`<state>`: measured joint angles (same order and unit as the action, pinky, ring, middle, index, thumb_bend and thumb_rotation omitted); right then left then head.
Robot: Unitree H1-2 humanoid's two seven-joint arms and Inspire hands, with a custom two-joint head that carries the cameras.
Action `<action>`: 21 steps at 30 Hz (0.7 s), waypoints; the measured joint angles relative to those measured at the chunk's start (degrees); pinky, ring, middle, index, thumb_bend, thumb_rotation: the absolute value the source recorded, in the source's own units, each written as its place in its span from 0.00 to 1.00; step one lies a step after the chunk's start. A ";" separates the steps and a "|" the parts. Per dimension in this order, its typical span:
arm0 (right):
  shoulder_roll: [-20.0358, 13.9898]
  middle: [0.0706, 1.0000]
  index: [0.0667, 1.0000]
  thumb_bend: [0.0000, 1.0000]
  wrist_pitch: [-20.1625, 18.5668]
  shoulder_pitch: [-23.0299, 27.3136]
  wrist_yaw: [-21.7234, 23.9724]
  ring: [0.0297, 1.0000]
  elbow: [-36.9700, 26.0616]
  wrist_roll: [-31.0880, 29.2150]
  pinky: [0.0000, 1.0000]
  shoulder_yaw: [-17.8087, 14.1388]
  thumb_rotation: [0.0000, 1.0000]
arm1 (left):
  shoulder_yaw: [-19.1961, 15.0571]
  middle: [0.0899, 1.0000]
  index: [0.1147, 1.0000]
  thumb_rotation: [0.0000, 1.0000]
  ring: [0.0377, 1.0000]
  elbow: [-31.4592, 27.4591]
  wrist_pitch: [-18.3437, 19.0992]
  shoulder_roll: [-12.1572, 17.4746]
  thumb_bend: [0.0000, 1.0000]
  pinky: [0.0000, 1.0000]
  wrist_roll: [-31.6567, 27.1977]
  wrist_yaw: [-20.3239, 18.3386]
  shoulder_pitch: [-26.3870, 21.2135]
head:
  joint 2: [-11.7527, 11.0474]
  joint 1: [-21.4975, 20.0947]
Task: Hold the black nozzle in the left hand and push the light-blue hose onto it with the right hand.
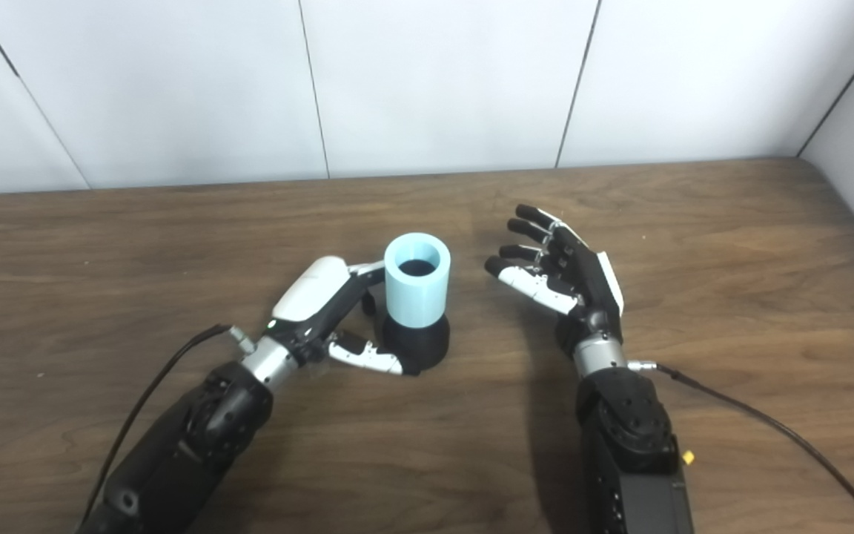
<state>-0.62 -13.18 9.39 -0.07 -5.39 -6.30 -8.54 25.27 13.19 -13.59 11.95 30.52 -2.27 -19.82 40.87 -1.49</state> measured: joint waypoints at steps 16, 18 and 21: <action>0.26 0.72 0.74 0.59 2.72 -1.95 -0.33 0.57 1.72 -1.67 0.45 0.56 0.24 | -18.26 0.93 1.00 0.47 0.84 -3.44 3.50 -3.52 0.77 0.72 -23.78 -5.26 6.92 | -2.99 -0.18; 0.43 0.72 0.74 0.59 3.12 -2.12 -0.33 0.57 1.90 -2.09 0.45 0.55 0.24 | -21.03 0.88 0.97 0.51 0.80 -3.46 4.17 -4.42 0.75 0.67 -28.06 -5.31 7.17 | -3.43 -0.09; 0.39 0.72 0.75 0.60 4.61 -2.11 0.05 0.59 2.35 -3.37 0.46 0.48 0.30 | -25.12 0.82 0.89 0.41 0.75 -3.80 6.39 -6.24 0.68 0.61 -37.25 -7.28 7.43 | -3.87 0.09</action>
<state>-0.23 -8.56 7.28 -0.02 -3.04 -9.68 -8.06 0.15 9.38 -7.20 5.71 -6.73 -9.55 -12.38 37.01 -1.41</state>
